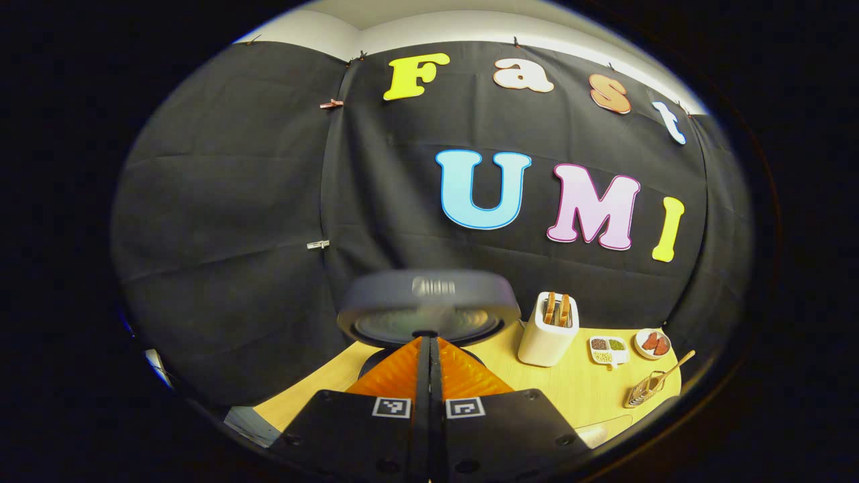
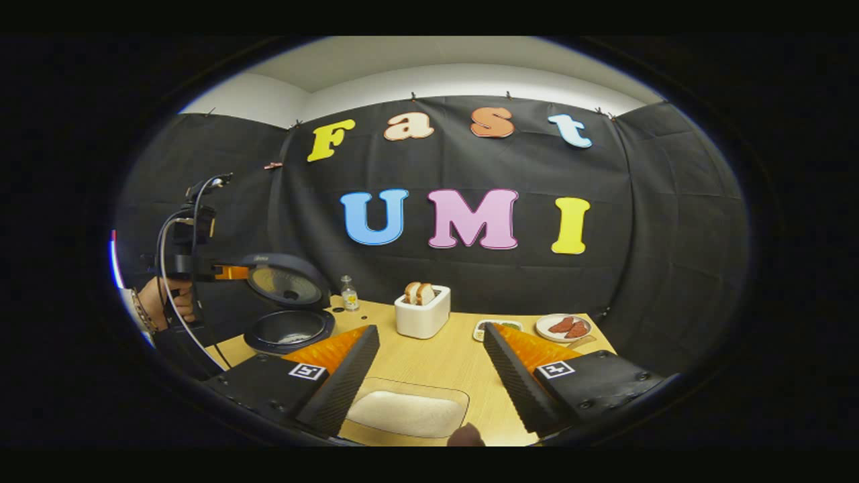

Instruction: Close the left gripper, press the button to open the rice cooker; take a wooden spoon from the chopstick holder with the right hand, scoop a spoonful of rice and pour it into the rice cooker, then put the wooden spoon back into the chopstick holder.

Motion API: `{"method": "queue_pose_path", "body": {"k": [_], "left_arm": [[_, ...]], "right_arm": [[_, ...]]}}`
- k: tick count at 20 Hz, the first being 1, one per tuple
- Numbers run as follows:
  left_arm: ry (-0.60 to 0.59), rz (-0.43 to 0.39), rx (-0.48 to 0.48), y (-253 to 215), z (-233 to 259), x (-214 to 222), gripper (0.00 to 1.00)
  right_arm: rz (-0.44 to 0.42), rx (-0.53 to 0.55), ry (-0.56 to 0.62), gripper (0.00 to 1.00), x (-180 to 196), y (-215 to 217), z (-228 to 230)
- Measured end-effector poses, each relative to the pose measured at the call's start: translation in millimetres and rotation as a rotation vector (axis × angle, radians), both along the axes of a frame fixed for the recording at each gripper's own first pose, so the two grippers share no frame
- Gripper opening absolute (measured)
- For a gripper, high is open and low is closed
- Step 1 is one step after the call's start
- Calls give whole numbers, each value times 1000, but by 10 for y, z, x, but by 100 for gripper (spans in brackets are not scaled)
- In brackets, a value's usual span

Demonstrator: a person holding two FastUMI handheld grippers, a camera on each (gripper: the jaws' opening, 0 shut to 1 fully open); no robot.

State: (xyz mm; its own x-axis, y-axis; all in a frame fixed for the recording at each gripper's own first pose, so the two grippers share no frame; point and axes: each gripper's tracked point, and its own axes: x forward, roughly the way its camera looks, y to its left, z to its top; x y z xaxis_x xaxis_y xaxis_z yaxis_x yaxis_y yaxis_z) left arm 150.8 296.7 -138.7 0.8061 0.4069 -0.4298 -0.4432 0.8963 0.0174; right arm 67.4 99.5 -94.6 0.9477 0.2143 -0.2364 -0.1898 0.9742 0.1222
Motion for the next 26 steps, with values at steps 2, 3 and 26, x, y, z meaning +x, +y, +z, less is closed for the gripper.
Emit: {"method": "queue_pose_path", "body": {"k": [2,3,26], "left_arm": [[-34,-4,-15,-78,84,-91,5],[-47,-12,-10,-129,155,-151,5],[-219,-230,-51,-1574,567,-949,35]], "right_arm": [[-11,0,1,98,13,-67,-7],[-18,-1,5,98,31,-104,-28],[-240,-17,61,98,350,-1286,-421]]}}
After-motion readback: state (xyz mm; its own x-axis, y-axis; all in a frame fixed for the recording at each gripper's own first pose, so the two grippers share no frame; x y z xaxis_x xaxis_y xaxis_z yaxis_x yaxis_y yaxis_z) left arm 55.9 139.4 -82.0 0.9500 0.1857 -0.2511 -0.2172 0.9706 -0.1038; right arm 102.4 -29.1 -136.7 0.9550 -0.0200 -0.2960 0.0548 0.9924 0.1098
